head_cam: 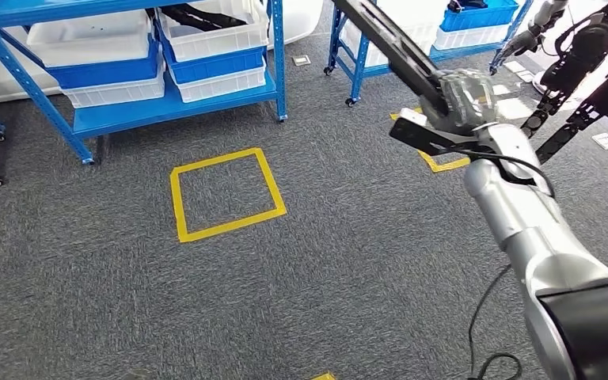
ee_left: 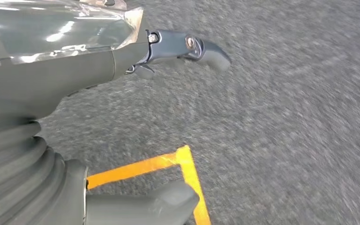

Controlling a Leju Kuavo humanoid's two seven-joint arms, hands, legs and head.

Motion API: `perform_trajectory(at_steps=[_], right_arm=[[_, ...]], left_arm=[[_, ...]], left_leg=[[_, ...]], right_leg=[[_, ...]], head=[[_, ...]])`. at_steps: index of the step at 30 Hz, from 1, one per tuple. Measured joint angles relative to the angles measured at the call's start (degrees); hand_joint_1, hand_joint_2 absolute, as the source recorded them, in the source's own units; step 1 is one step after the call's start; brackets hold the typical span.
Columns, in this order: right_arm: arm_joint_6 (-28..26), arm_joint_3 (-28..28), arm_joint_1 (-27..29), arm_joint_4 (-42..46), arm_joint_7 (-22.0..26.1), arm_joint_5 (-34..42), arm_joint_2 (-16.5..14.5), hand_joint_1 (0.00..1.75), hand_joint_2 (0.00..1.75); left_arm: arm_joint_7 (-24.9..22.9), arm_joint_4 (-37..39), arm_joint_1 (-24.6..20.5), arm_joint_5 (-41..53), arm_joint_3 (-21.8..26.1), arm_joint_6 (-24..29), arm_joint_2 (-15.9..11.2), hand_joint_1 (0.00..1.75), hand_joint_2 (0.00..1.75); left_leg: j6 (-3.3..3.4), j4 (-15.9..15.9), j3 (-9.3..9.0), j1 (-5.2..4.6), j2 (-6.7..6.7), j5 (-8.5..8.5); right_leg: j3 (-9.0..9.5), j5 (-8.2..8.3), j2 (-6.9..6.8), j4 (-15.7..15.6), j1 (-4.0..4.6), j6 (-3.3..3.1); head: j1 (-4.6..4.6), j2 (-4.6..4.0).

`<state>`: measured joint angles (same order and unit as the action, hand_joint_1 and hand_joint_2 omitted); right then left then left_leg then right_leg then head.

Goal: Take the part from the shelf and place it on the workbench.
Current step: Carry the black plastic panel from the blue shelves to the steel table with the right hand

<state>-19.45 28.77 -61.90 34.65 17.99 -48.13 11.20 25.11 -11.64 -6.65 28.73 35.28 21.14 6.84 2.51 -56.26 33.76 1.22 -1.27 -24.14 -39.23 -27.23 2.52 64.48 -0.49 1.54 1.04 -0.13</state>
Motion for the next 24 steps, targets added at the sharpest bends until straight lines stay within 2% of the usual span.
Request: perform_trajectory(at_steps=[1, 2, 3, 4, 5, 6, 7, 8, 9, 10, 11, 12, 13, 14, 15, 16, 17, 18, 19, 20, 21, 22, 23, 24], right_arm=[[-0.1, -0.2, 0.5, 0.5, -0.1, 0.0, 0.3, 1.69, 1.75], [-0.2, -0.4, 1.2, 1.0, -0.3, -0.1, 0.5, 1.69, 1.75], [-0.2, -0.5, 2.0, 1.6, -0.4, -0.2, 0.8, 1.69, 1.75], [-0.2, -0.6, 2.8, 2.1, -0.7, -0.4, 1.0, 1.69, 1.75], [-0.2, -0.7, 3.4, 2.6, -0.9, -0.6, 1.1, 1.69, 1.75], [-0.2, -0.9, 3.8, 3.2, -1.1, -0.8, 1.1, 1.69, 1.75], [-0.2, -1.1, 4.0, 3.7, -1.3, -1.1, 1.1, 1.69, 1.75], [-0.1, -1.3, 4.1, 4.1, -1.4, -1.3, 1.0, 1.69, 1.75], [-0.1, -1.5, 4.1, 4.4, -1.4, -1.5, 1.0, 1.69, 1.75], [-0.1, -1.6, 4.2, 4.6, -1.3, -1.7, 0.9, 1.69, 1.75], [-0.1, -1.8, 4.2, 4.7, -1.3, -2.0, 0.9, 1.69, 1.75], [-0.1, -1.9, 4.2, 4.7, -1.3, -2.3, 0.9, 1.69, 1.75], [-0.1, -1.9, 4.2, 4.8, -1.3, -2.5, 0.8, 1.69, 1.75], [-0.1, -2.0, 4.1, 4.8, -1.3, -2.8, 0.6, 1.69, 1.75], [-0.1, -2.1, 4.0, 4.9, -1.3, -3.0, 0.4, 1.69, 1.75], [-0.1, -2.1, 3.9, 4.8, -1.3, -3.3, 0.2, 1.69, 1.75], [-0.1, -2.1, 3.9, 4.8, -1.3, -3.6, 0.0, 1.69, 1.75], [-0.1, -2.2, 3.9, 4.8, -1.3, -3.8, -0.1, 1.69, 1.75], [-0.1, -2.2, 3.8, 4.8, -1.3, -4.0, -0.1, 1.69, 1.75], [-0.1, -2.3, 3.7, 4.8, -1.3, -4.2, -0.1, 1.69, 1.75], [-0.1, -2.4, 3.4, 4.8, -1.3, -4.3, -0.1, 1.69, 1.75], [0.0, -2.5, 3.0, 4.8, -1.3, -4.3, -0.1, 1.69, 1.75], [0.0, -2.6, 2.5, 4.8, -1.3, -4.4, -0.1, 1.69, 1.75], [0.1, -2.7, 2.0, 4.8, -1.3, -4.4, -0.1, 1.69, 1.75]], left_arm=[[0.4, 0.0, -0.1, 0.0, -0.1, -0.4, 0.1, 0.0, 1.75], [0.9, 0.0, -0.1, 0.0, -0.1, -0.8, 0.1, 0.0, 1.75], [1.4, 0.0, -0.2, 0.0, -0.1, -1.2, 0.2, 0.0, 1.75], [2.0, 0.0, -0.3, 0.0, -0.1, -1.5, 0.3, 0.0, 1.75], [2.7, 0.0, -0.5, 0.0, -0.2, -1.7, 0.4, 0.0, 1.75], [3.5, 0.0, -0.6, 0.0, -0.2, -1.7, 0.5, 0.0, 1.75], [4.4, -0.1, -0.7, 0.0, -0.3, -1.5, 0.5, 0.0, 1.75], [5.4, -0.1, -0.8, -0.1, -0.3, -1.1, 0.6, 0.0, 1.75], [6.5, -0.2, -0.9, -0.3, -0.3, -0.7, 0.6, 0.0, 1.75], [7.7, -0.2, -1.0, -0.6, -0.3, -0.4, 0.6, 0.0, 1.75], [9.0, -0.3, -1.0, -0.9, -0.2, -0.1, 0.7, 0.0, 1.75], [10.2, -0.3, -1.1, -1.2, -0.2, 0.1, 0.8, 0.0, 1.75], [11.2, -0.3, -1.1, -1.5, -0.2, 0.2, 0.8, 0.0, 1.75], [11.9, -0.3, -1.1, -1.7, -0.1, 0.2, 0.8, 0.0, 1.75], [12.3, -0.3, -1.1, -1.9, 0.0, 0.2, 0.8, 0.0, 1.75], [12.4, -0.3, -1.1, -2.1, 0.0, 0.2, 0.9, 0.0, 1.75], [12.4, -0.3, -1.1, -2.2, 0.1, 0.3, 0.9, 0.0, 1.75], [12.4, -0.3, -1.1, -2.2, 0.2, 0.4, 0.9, 0.0, 1.75], [12.4, -0.3, -1.1, -2.2, 0.3, 0.6, 0.9, 0.0, 1.75], [12.4, -0.3, -1.1, -2.2, 0.4, 0.6, 0.9, 0.0, 1.75], [12.5, -0.3, -1.1, -2.2, 0.4, 0.7, 0.9, 0.0, 1.75], [12.5, -0.3, -1.2, -2.2, 0.5, 0.7, 0.9, 0.0, 1.75], [12.5, -0.3, -1.2, -2.2, 0.6, 0.7, 0.9, 0.0, 1.75], [12.6, -0.3, -1.3, -2.2, 0.6, 0.7, 1.0, 0.0, 1.75]], left_leg=[[0.08, 0.0, 0.04, -0.08, 0.86, 0.0], [0.09, 0.0, 0.06, -0.17, 1.75, -0.03], [0.05, 0.0, 0.06, -0.18, 2.64, -0.07], [-0.02, -0.1, 0.08, -0.16, 3.46, -0.13], [-0.17, -0.2, 0.07, -0.11, 4.28, -0.23], [-0.43, -0.4, 0.07, -0.17, 5.07, -0.39], [-0.74, -0.6, 0.13, -0.29, 5.75, -0.57], [-1.09, -0.8, 0.14, -0.47, 6.38, -0.76], [-1.4, -1.0, 0.09, -0.66, 6.95, -0.91], [-1.64, -1.0, 0.01, -0.7, 7.52, -1.0], [-1.89, -1.0, -0.09, -0.65, 8.08, -1.1], [-2.17, -1.3, -0.05, -0.43, 7.83, -1.46], [-2.43, -2.4, 0.35, -0.2, 6.72, -2.44], [-2.66, -4.7, 1.32, -0.03, 5.09, -4.13], [-2.8, -8.2, 2.76, 0.09, 3.21, -6.25], [-2.82, -12.3, 4.54, 0.09, 1.98, -8.38], [-2.81, -15.9, 6.16, 0.07, 1.43, -9.83], [-2.74, -17.8, 7.05, 0.06, 1.24, -10.21], [-2.59, -17.7, 6.96, 0.06, 1.14, -9.54], [-2.37, -15.4, 5.77, 0.07, 0.93, -7.95], [-2.1, -11.6, 3.81, 0.1, 0.19, -5.92], [-1.84, -7.7, 1.79, 0.17, -1.17, -4.41], [-1.67, -4.7, 0.28, 0.21, -2.2, -3.39], [-1.52, -3.0, -0.52, 0.16, -2.95, -3.03]], right_leg=[[-1.89, -1.42, -1.05, 3.8, -0.09, 0.03], [-3.35, -2.31, -1.52, 6.8, -0.27, 0.23], [-3.86, -2.4, -1.79, 7.8, -0.48, 0.63], [-3.17, -1.67, -2.12, 6.6, -0.7, 1.17], [-1.26, -0.27, -2.78, 3.1, -0.97, 1.76], [1.04, 1.12, -4.04, -1.3, -1.14, 2.17], [2.99, 2.25, -5.24, -4.7, -1.03, 2.33], [4.15, 2.96, -5.98, -6.9, -0.89, 2.1], [4.43, 3.2, -6.2, -7.6, -0.66, 1.69], [4.28, 3.36, -5.58, -7.5, -0.46, 1.27], [4.14, 3.5, -4.78, -7.4, -0.62, 0.76], [4.1, 3.63, -4.14, -7.5, -0.81, 0.41], [4.07, 3.79, -3.5, -7.5, -1.01, -0.1], [4.05, 3.96, -2.9, -7.6, -1.19, -0.58], [3.98, 4.06, -2.3, -7.6, -1.19, -0.93], [3.89, 4.15, -1.68, -7.6, -1.08, -1.24], [3.81, 4.22, -0.97, -7.6, -0.93, -1.37], [3.74, 4.29, -0.23, -7.5, -0.8, -1.46], [3.68, 4.37, 0.53, -7.5, -0.7, -1.51], [3.66, 4.44, 1.31, -7.5, -0.65, -1.5], [3.64, 4.52, 2.03, -7.4, -0.64, -1.44], [3.52, 4.6, 2.7, -7.3, -0.53, -1.29], [3.34, 4.71, 3.26, -7.2, -0.44, -1.1], [3.09, 4.88, 3.81, -7.2, -0.41, -0.82]], head=[[-0.16, 0.0], [-0.18, 0.0], [-0.19, 0.0], [-0.2, 0.0], [-0.21, 0.0], [-0.21, 0.0], [-0.21, 0.0], [-0.15, 0.0], [-0.09, 0.0], [-0.04, 0.0], [0.01, 0.0], [0.01, 0.0], [0.0, 0.0], [0.04, 0.0], [0.07, 0.0], [0.09, 0.0], [0.11, 0.0], [0.1, 0.0], [0.1, 0.0], [0.11, 0.0], [0.13, 0.0], [0.11, 0.0], [0.05, 0.0], [0.02, 0.0]])
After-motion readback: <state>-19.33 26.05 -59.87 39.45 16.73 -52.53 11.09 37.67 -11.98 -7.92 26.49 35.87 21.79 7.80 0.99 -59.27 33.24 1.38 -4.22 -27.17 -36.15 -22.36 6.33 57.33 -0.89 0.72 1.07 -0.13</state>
